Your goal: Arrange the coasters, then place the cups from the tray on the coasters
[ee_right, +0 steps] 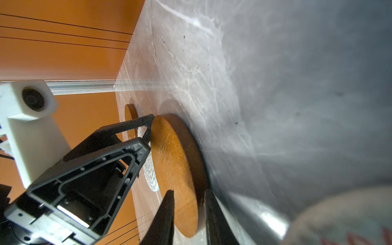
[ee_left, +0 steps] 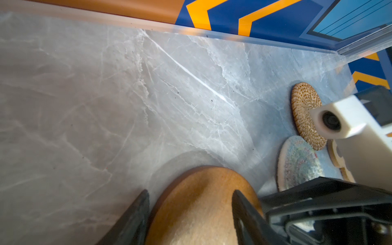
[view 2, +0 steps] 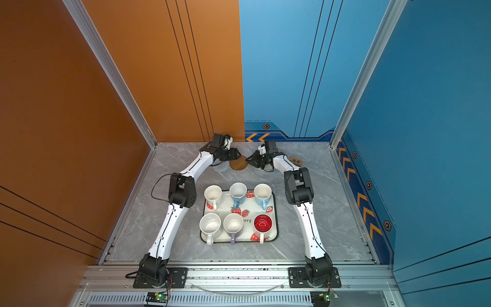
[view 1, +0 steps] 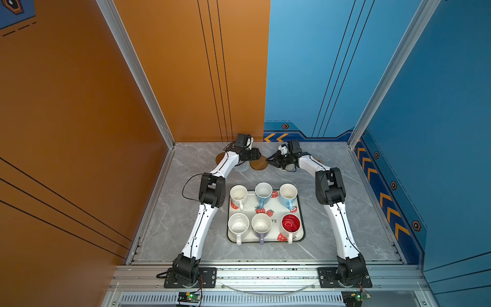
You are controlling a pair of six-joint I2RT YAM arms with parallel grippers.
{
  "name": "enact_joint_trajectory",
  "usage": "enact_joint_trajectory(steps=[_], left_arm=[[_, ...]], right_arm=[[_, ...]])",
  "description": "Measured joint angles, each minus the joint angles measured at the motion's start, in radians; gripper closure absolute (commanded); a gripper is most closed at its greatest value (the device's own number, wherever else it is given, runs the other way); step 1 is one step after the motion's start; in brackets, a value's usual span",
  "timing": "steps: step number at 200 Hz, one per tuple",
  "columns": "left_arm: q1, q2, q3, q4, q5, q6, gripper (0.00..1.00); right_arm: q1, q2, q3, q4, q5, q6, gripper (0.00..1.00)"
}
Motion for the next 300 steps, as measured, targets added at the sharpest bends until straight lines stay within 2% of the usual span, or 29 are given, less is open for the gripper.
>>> enact_joint_trajectory(steps=[24,58,108,122,145,187,217,255,300], left_arm=[[-0.006,0.0,0.016,-0.022,-0.016,-0.001,0.29],[-0.013,-0.004,0.024,-0.025,-0.032,-0.001,0.29],[-0.029,-0.101,0.024,-0.043,-0.062,0.016,0.28],[-0.031,-0.15,0.024,-0.047,-0.061,0.019,0.29],[-0.031,-0.246,0.0,-0.057,-0.061,0.026,0.3],[-0.043,-0.386,-0.093,-0.119,-0.078,0.078,0.31],[-0.075,-0.405,-0.134,-0.213,-0.172,0.144,0.31],[-0.128,-0.468,-0.306,-0.295,-0.303,0.193,0.32],[-0.163,-0.537,-0.416,-0.328,-0.374,0.185,0.33]], right_arm=[[0.0,-0.005,0.0,0.0,0.0,0.0,0.73],[-0.003,-0.024,-0.002,0.0,0.0,-0.003,0.64],[-0.028,-0.138,-0.014,-0.004,-0.004,-0.024,0.64],[-0.049,-0.19,-0.026,-0.02,-0.003,-0.049,0.68],[-0.085,-0.269,-0.031,-0.109,0.022,-0.13,0.83],[-0.107,-0.317,-0.031,-0.348,0.158,-0.336,0.99],[-0.093,-0.305,-0.031,-0.475,0.258,-0.414,1.0],[-0.072,-0.267,-0.029,-0.544,0.366,-0.465,1.0],[-0.064,-0.179,-0.003,-0.572,0.397,-0.483,1.0]])
